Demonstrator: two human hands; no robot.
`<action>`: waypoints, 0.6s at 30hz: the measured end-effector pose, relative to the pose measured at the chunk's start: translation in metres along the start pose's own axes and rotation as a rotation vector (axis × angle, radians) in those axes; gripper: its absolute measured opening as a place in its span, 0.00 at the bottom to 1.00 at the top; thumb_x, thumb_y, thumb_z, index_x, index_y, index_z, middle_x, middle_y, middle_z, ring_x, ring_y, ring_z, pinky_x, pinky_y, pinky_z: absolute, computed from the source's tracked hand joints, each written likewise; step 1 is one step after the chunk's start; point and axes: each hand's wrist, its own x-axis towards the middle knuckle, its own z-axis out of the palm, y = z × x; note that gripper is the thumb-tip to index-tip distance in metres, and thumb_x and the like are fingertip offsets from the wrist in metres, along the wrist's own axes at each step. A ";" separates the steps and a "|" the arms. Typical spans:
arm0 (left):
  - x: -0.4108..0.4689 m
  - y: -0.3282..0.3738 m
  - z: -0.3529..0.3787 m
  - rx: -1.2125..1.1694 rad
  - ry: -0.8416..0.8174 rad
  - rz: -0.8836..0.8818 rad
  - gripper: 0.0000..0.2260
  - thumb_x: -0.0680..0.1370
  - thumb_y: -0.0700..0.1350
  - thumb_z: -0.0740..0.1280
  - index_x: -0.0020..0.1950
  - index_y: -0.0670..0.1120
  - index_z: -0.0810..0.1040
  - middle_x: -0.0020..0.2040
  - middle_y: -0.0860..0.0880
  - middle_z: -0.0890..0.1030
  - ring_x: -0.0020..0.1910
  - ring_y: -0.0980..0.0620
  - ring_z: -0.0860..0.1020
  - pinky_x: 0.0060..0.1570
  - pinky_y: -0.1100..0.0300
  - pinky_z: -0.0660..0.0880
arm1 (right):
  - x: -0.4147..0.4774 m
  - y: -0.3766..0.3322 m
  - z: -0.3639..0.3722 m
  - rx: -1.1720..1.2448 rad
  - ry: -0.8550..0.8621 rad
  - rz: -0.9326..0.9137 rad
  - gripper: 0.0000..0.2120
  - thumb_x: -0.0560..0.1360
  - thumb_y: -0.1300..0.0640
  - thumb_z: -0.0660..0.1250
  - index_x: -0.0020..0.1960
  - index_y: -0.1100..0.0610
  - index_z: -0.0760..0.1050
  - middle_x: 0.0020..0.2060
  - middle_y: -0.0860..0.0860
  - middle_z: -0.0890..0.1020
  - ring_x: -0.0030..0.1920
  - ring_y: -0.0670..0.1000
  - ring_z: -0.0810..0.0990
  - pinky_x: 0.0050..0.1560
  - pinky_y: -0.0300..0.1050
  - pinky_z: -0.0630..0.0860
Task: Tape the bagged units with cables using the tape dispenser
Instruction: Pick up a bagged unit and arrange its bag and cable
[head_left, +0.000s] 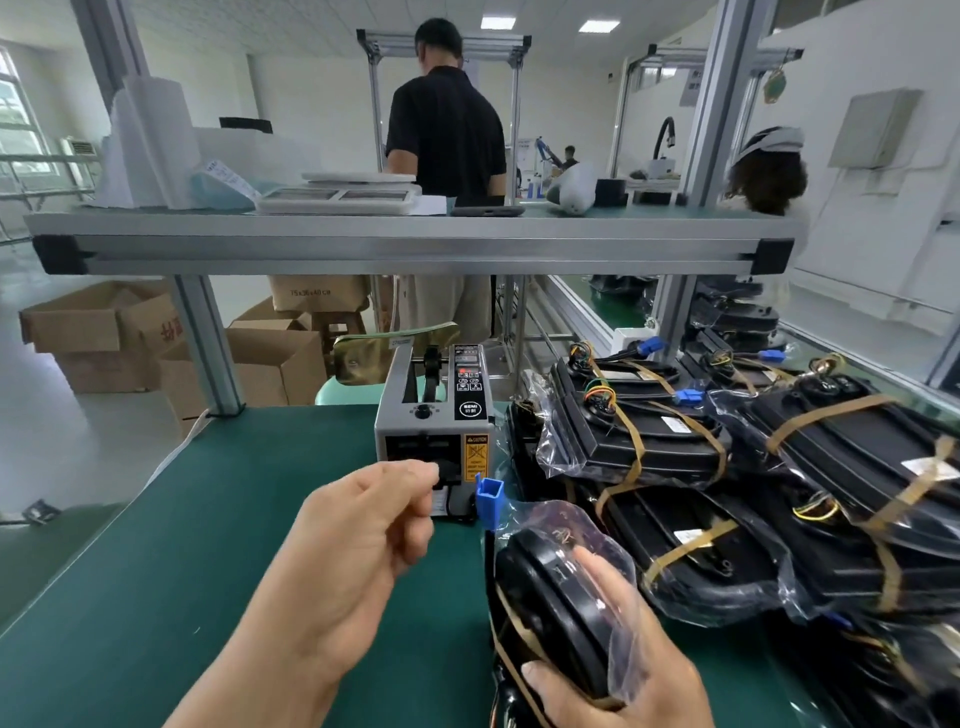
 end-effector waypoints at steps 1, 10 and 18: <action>-0.018 0.008 0.002 0.060 -0.088 0.025 0.10 0.64 0.49 0.77 0.31 0.48 0.77 0.32 0.49 0.73 0.27 0.54 0.68 0.30 0.65 0.70 | -0.008 -0.001 -0.001 -0.019 0.017 0.034 0.40 0.57 0.38 0.79 0.68 0.43 0.75 0.60 0.31 0.80 0.61 0.36 0.79 0.62 0.27 0.71; -0.048 0.006 0.033 0.481 -0.166 0.070 0.07 0.67 0.49 0.78 0.32 0.50 0.83 0.25 0.56 0.74 0.23 0.62 0.68 0.26 0.74 0.65 | -0.016 0.005 0.004 -0.025 -0.009 0.109 0.40 0.61 0.61 0.81 0.71 0.51 0.72 0.62 0.43 0.82 0.61 0.48 0.82 0.58 0.44 0.81; -0.036 0.003 0.037 0.557 -0.207 0.021 0.08 0.70 0.45 0.76 0.31 0.48 0.83 0.25 0.57 0.76 0.23 0.64 0.70 0.27 0.75 0.65 | -0.018 0.004 0.007 -0.039 -0.002 0.099 0.40 0.59 0.60 0.80 0.70 0.50 0.73 0.61 0.40 0.82 0.61 0.45 0.82 0.58 0.43 0.81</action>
